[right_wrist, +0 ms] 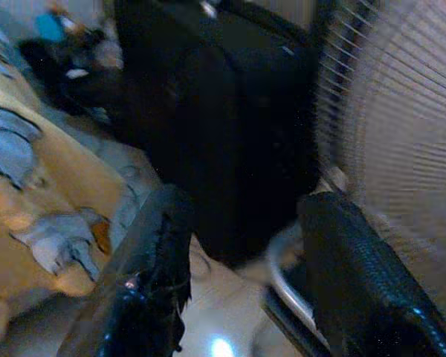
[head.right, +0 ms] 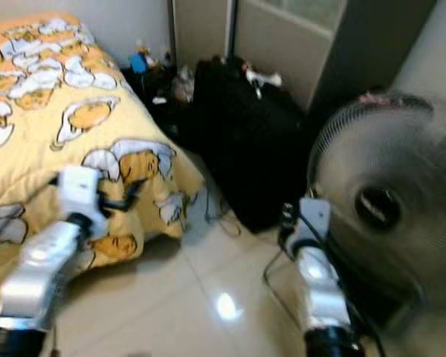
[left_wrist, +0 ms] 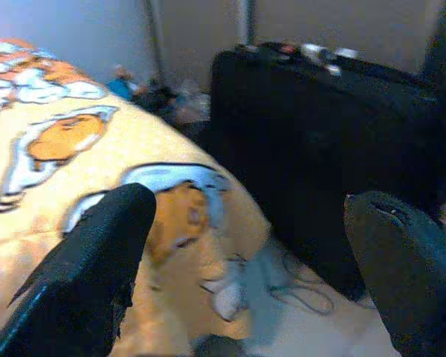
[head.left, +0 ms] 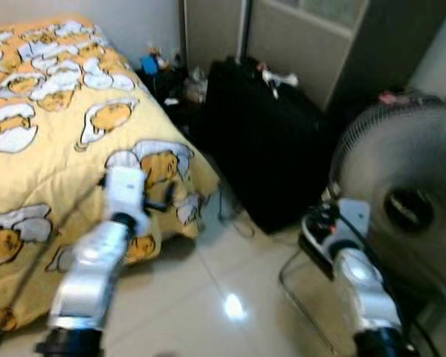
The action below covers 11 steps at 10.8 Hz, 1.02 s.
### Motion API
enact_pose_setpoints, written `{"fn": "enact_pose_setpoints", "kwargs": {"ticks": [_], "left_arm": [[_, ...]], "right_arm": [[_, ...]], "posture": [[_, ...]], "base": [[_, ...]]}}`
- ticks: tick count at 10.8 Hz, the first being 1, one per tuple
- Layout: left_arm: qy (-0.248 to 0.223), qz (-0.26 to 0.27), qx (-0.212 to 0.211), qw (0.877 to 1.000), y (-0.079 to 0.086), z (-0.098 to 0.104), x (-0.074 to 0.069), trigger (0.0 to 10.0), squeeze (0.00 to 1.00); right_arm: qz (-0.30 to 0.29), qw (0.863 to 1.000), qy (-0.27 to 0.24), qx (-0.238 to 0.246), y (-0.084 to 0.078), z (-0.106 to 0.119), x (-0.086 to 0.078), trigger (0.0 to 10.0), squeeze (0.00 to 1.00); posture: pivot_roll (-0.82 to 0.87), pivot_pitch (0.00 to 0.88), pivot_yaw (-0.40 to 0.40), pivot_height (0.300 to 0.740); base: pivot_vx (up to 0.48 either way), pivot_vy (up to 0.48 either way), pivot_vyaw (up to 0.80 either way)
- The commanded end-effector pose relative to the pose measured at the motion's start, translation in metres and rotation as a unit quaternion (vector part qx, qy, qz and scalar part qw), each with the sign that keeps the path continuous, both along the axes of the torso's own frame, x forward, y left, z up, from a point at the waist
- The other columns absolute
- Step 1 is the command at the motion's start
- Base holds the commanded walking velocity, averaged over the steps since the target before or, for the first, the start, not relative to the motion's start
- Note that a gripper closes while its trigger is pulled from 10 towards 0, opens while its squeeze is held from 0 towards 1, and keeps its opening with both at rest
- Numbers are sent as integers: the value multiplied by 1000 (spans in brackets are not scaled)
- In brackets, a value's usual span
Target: Clean up the room
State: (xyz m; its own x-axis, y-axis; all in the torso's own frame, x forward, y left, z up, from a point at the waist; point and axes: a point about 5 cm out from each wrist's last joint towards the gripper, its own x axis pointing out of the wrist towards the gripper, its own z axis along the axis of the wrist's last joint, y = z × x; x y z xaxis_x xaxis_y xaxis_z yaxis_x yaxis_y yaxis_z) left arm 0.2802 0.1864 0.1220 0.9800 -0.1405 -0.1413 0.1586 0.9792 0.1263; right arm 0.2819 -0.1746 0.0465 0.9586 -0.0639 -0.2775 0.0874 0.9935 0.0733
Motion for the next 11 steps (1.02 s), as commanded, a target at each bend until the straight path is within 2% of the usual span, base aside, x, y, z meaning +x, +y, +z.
{"fn": "enact_pose_setpoints", "kwargs": {"ticks": [1,8,11], "left_arm": [[3,9,0,1000,5,-1,0,10000,0],[6,0,6,1000,4,-1,1,10000,0],[2,1,13,1000,4,-1,2,10000,0]], "right_arm": [[11,1000,-9,7,9,4,4,10000,0],[15,1000,-11,8,12,2,5,10000,0],[10,1000,-2,20,13,1,5,10000,0]], "posture": [[-16,0,-28,740],[-8,0,-33,740],[-10,0,-34,740]], "base": [[428,0,0],[427,0,0],[0,0,-673]]}}
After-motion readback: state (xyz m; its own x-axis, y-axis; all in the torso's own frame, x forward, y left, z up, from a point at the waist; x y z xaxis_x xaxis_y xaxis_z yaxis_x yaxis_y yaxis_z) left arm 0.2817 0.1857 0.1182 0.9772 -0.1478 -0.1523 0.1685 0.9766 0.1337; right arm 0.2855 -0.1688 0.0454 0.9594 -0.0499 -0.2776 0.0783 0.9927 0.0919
